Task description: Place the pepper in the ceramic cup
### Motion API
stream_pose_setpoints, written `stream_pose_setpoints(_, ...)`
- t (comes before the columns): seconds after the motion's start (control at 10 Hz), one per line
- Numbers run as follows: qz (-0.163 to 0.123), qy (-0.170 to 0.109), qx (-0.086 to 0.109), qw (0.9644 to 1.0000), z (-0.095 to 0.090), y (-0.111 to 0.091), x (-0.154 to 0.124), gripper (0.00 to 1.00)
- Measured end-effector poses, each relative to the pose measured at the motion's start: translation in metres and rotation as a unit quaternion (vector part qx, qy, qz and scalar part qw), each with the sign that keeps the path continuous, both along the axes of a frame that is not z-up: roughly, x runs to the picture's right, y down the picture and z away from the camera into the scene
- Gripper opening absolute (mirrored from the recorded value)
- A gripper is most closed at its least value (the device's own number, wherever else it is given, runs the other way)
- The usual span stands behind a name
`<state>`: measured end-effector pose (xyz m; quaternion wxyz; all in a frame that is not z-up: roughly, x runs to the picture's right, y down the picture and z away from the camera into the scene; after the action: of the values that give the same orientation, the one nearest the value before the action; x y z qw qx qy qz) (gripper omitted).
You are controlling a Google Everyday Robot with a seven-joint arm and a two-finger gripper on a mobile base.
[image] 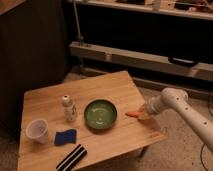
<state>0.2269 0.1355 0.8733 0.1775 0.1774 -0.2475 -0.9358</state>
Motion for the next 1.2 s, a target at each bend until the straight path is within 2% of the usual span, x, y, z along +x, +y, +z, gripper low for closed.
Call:
stream_pose_setpoints(0.1,-0.004,-0.004,0.003,1.0000,-0.007,-0.008,-0.004,0.34)
stream_pose_setpoints(0.2,-0.010,-0.005,0.001,0.9999,-0.009,-0.010,-0.006,0.28)
stream_pose_setpoints(0.3,-0.015,-0.005,-0.001,0.9999,-0.010,-0.009,-0.008,0.26)
stream_pose_setpoints(0.5,-0.021,-0.005,-0.014,0.9997,-0.003,0.003,-0.007,0.40)
stream_pose_setpoints(0.8,-0.023,-0.001,-0.017,0.9996,0.000,0.007,-0.001,0.71)
stream_pose_setpoints(0.9,-0.023,0.000,-0.019,0.9996,0.000,0.009,0.000,0.78)
stream_pose_setpoints(1.2,-0.005,-0.016,-0.022,0.9996,0.000,0.007,0.001,0.80)
